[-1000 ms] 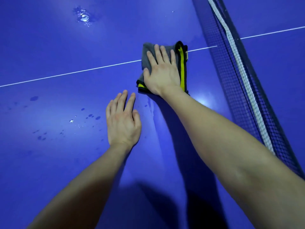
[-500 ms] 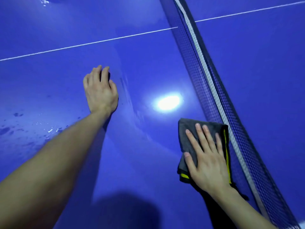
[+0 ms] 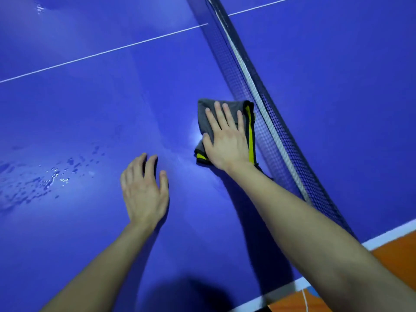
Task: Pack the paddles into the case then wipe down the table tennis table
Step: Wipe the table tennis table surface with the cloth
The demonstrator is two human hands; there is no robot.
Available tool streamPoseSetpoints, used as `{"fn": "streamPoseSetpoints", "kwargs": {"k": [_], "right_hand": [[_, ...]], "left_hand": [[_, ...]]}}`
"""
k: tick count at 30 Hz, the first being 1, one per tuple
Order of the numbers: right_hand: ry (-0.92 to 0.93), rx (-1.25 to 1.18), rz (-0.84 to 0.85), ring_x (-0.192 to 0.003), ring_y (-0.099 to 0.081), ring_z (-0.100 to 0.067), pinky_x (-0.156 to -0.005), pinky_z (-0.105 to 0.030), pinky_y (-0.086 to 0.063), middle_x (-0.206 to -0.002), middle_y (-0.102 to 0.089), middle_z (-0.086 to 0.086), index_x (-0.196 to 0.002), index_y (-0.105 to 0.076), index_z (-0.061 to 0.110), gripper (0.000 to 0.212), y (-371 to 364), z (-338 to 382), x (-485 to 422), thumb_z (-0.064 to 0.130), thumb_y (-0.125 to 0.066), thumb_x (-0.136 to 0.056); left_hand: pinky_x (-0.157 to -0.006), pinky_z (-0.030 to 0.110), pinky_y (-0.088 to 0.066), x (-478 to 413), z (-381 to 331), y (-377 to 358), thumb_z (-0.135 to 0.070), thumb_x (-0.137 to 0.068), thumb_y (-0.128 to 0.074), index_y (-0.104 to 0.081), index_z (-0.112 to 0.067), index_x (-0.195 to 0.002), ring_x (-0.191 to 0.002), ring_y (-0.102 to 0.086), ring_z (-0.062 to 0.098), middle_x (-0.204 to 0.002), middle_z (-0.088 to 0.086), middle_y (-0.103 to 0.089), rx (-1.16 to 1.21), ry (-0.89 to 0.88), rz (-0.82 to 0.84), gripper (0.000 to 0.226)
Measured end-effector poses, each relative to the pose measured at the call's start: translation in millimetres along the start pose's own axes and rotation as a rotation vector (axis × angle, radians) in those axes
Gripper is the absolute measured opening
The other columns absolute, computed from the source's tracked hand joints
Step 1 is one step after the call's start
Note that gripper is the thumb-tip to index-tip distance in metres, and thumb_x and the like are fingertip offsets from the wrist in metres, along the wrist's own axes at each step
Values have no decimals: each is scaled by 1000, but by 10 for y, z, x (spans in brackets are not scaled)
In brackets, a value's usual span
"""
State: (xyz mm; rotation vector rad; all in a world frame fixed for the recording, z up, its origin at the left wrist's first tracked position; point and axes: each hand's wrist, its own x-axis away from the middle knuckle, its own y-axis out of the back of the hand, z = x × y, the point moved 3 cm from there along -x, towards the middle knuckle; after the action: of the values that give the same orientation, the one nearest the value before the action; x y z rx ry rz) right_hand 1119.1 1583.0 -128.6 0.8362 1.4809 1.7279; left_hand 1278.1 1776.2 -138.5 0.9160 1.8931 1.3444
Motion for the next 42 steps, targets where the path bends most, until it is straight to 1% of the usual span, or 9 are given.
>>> {"fn": "streamPoseSetpoints", "kwargs": {"k": [7,16,20,25,27,29,35,39,42], "right_hand": [[-8,14,89,-170,-1,-24,-134,-61,-15,-184,-3,-3,-175,-20,24,73,73,-585,1878,47,-43,-109],[-251,-55,1,-170,-3,-28,-135,-60,-1,-183,-6,-11,-175,-17,19,75,-18,-307,-564,52,-28,-108],[-263,-63,-25,-169,-6,-30,-135,-59,-6,-183,-9,-12,-175,-18,16,77,40,-380,-47,57,-27,-110],[-128,17,66,-166,-19,-31,-134,-59,-14,-180,-21,-15,-173,-29,21,99,219,-580,1083,85,-31,-98],[9,19,53,-168,-16,-25,-135,-58,-7,-181,-19,-10,-171,-33,27,95,234,-725,951,85,-40,-97],[56,0,67,-170,2,-20,-135,-60,-1,-184,-2,-7,-173,-25,33,91,129,-713,730,84,-39,-99],[-440,-52,1,-168,12,-39,-130,-69,5,-180,4,-25,-175,-11,13,102,-25,-26,274,82,-20,-101],[-126,-3,-65,-169,10,-26,-135,-58,5,-183,1,-14,-175,-20,20,108,-39,-165,400,92,-28,-95],[-147,-22,29,-169,14,-25,-134,-59,5,-183,6,-13,-174,-22,31,106,-58,-240,408,98,-24,-91]], "left_hand": [[-129,55,-21,90,-46,-82,-42,-106,-45,-51,-10,-154,-156,-32,35,-166,13,-41,-24,-2,-6,58],[-127,56,-23,102,-52,-75,-40,-103,-50,-53,-12,-151,-154,-36,35,-164,10,-43,-58,19,-66,55],[-127,57,-23,80,-63,-85,-41,-103,-48,-52,-13,-151,-155,-34,34,-164,10,-42,-45,21,-58,56],[-127,56,-22,70,-95,-56,-42,-103,-46,-53,-11,-151,-154,-34,35,-164,11,-42,-39,19,-42,57],[-128,55,-21,84,-89,-59,-42,-103,-46,-52,-11,-152,-155,-33,35,-165,12,-42,-43,23,-42,58],[-130,54,-19,83,-95,-58,-43,-104,-46,-52,-12,-153,-155,-33,34,-166,11,-41,-46,16,-42,58],[-130,53,-18,85,-92,-72,-43,-104,-45,-51,-15,-153,-157,-31,32,-166,9,-40,-57,19,-44,58],[-130,53,-18,82,-80,-72,-43,-103,-45,-52,-14,-152,-156,-32,33,-165,10,-41,-57,24,-51,58],[-129,53,-19,84,-105,-48,-43,-104,-45,-52,-13,-152,-155,-32,33,-165,10,-42,-53,22,-50,57]]}}
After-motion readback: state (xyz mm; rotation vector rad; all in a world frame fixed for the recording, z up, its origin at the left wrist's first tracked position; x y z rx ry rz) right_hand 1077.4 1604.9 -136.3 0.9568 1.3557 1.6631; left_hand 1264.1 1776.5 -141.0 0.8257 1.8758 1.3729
